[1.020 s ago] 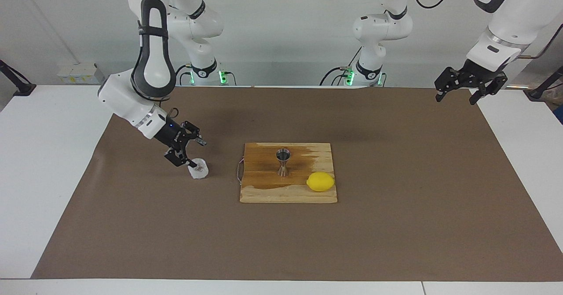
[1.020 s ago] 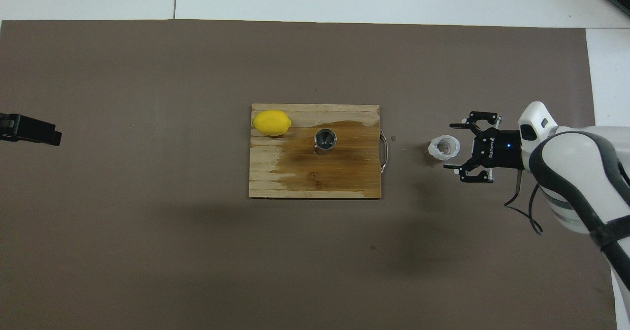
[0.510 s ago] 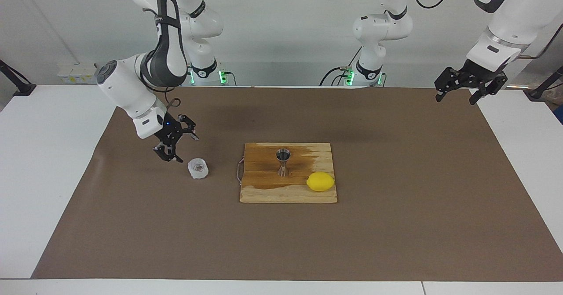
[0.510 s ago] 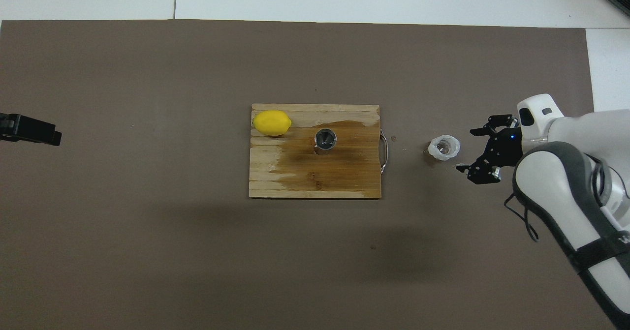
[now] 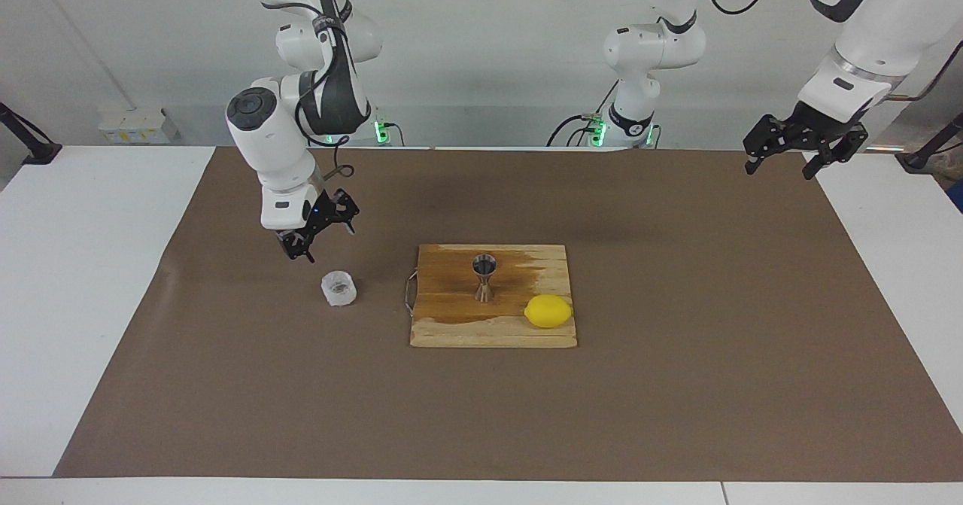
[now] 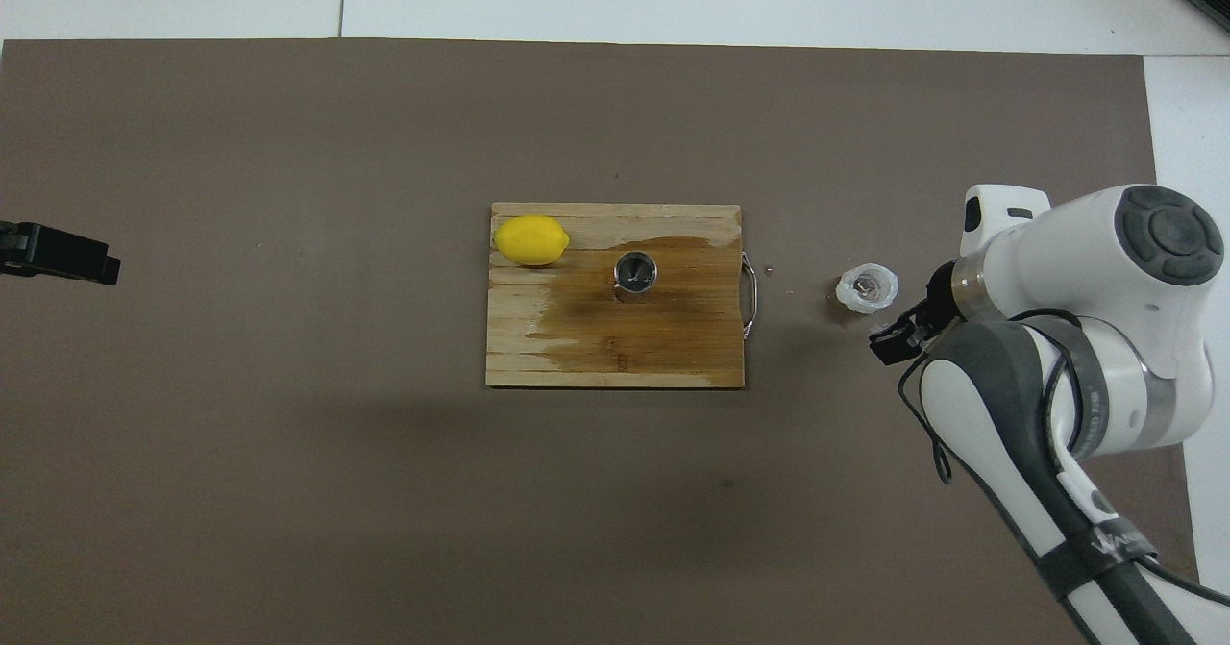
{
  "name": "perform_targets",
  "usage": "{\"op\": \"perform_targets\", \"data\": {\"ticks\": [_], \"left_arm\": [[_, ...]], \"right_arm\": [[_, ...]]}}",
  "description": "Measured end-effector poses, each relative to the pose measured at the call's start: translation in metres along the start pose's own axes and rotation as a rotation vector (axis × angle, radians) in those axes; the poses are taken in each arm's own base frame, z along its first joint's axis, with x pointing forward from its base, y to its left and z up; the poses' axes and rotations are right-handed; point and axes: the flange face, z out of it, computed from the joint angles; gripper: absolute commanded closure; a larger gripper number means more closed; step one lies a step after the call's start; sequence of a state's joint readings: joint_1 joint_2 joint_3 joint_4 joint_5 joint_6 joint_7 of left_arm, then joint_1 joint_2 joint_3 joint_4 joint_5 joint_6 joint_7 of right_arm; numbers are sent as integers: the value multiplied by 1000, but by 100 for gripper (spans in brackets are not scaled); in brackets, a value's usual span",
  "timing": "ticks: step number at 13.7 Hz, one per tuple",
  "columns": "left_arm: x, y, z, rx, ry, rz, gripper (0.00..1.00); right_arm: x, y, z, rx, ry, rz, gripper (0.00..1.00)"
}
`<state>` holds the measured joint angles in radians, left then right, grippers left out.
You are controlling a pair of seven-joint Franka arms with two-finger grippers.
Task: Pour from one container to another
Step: 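Open the right gripper and withdraw it from the white cup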
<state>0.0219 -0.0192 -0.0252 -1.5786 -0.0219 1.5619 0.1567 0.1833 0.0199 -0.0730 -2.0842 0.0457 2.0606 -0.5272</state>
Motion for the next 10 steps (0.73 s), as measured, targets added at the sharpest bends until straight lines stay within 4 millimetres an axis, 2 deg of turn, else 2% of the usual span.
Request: {"op": "perform_targets", "data": {"ticks": [2,3,4,7,8,10], "left_arm": [[0,0,0,0,0,0,0],[0,0,0,0,0,0,0],[0,0,0,0,0,0,0],[0,0,0,0,0,0,0],[0,0,0,0,0,0,0],[0,0,0,0,0,0,0]], "right_arm": [[-4,-2,-19,23,-63,184,0],[-5,-2,-36,31,-89,275,0],[-7,0,-58,37,-111,352,0],[-17,4,-150,41,-140,522,0],[-22,5,-175,36,-128,562,0],[-33,19,-204,28,-93,622,0]]}}
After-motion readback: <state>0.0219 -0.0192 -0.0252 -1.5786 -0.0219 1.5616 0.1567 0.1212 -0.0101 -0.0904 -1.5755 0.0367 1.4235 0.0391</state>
